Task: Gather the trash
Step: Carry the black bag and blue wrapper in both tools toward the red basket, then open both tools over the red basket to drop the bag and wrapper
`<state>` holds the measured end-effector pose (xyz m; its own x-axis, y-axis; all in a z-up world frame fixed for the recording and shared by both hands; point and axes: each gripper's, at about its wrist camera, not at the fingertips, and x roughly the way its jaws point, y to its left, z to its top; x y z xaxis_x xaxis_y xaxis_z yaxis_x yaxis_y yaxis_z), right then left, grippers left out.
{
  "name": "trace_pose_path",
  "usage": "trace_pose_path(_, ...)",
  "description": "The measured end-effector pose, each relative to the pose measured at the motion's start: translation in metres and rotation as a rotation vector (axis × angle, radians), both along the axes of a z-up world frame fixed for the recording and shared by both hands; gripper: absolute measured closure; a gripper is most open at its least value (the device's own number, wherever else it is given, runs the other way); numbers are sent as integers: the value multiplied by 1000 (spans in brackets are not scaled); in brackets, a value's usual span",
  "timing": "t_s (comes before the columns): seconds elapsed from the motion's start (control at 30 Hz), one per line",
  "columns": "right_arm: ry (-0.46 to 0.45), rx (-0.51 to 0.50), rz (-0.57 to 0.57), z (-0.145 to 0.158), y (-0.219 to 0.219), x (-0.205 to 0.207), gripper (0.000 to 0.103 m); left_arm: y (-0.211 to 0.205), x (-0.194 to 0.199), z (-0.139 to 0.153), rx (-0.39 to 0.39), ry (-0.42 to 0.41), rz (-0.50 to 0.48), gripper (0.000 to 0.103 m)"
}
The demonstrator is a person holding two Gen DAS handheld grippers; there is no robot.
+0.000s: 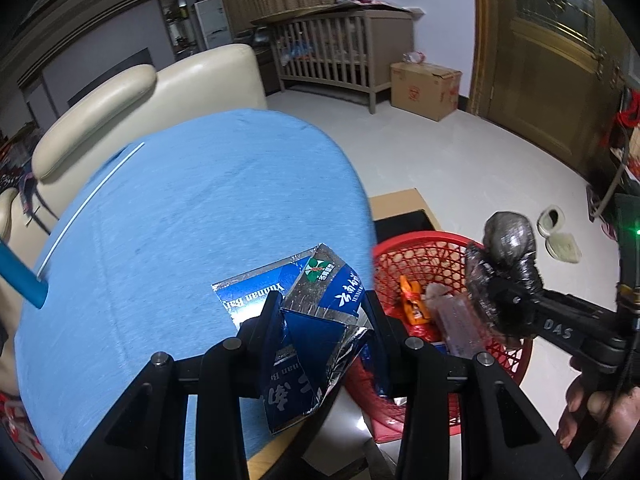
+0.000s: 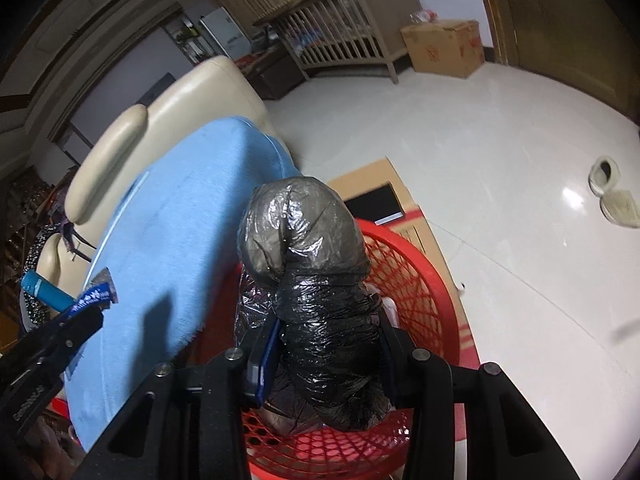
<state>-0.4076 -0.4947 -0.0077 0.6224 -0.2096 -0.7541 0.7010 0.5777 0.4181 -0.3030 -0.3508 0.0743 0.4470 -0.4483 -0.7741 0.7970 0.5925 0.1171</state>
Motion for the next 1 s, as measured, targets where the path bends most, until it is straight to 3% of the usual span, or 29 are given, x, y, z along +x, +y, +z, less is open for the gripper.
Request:
trace_pose_path(0.13, 38, 36, -5, -15, -4, -1, 57, -11, -6, -3, 14, 6, -23, 61)
trace_pose_path(0.27, 51, 84, -24, -25, -4, -6, 32, -18, -10, -5, 22, 4, -40, 61)
trace_pose_path(1.0, -71, 56, -144, 7, -25, -38, 31, -49, -31, -17, 54, 27, -122, 61)
